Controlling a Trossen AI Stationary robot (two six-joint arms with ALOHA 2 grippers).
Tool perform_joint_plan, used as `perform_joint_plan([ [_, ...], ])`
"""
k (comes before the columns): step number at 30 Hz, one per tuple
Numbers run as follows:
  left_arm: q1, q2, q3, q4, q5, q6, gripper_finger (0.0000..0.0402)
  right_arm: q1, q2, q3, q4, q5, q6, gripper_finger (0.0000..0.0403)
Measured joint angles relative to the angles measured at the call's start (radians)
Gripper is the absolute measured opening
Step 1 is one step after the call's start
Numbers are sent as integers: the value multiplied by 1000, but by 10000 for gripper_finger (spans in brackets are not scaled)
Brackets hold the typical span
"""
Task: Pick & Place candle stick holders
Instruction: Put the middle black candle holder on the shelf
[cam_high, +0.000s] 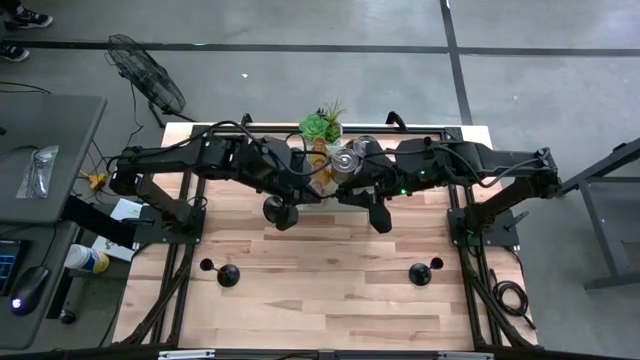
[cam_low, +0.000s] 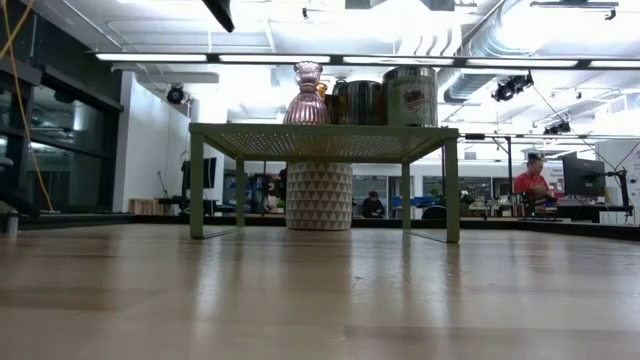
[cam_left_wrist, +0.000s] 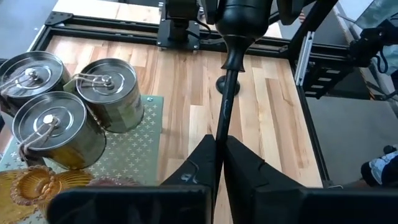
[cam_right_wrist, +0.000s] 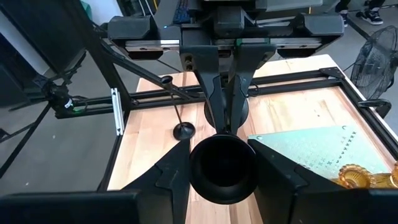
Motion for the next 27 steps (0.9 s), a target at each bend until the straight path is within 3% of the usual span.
perform_joint_plan([
  [11, 0, 0, 0, 0, 17, 3, 3, 0, 0, 0, 1, 0, 0, 131],
  [27, 0, -1, 0, 2, -20, -1, 2, -1, -6, 0, 23, -18, -9, 243],
])
